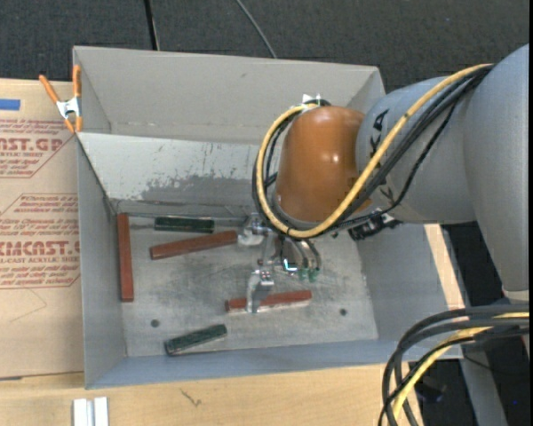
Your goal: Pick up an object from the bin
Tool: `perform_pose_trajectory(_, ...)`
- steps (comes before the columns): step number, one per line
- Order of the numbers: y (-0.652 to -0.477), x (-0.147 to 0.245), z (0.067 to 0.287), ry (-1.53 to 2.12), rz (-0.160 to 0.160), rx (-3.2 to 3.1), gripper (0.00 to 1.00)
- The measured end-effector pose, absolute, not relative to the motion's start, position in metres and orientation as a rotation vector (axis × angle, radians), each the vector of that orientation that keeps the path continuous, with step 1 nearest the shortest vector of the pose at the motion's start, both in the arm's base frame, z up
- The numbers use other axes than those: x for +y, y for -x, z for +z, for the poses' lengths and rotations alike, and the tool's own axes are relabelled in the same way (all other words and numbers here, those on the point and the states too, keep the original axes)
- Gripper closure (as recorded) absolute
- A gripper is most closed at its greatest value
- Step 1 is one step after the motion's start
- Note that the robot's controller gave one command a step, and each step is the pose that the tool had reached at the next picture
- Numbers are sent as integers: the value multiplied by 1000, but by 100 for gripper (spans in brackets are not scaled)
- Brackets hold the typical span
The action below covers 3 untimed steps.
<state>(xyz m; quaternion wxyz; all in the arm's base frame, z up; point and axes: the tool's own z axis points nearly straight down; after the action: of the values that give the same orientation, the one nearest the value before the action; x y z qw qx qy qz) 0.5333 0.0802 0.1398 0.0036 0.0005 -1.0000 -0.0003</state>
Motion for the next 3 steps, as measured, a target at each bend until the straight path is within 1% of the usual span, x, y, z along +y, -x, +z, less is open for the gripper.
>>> perform_pose_trajectory(1, -535, 80, 144, -1, -2, -3142, 0)
perform_pose_trajectory(2, -501, 53, 76, -54, -3, -3156, 100)
perform_pose_trajectory(3, -501, 53, 76, -54, -4, -3156, 100)
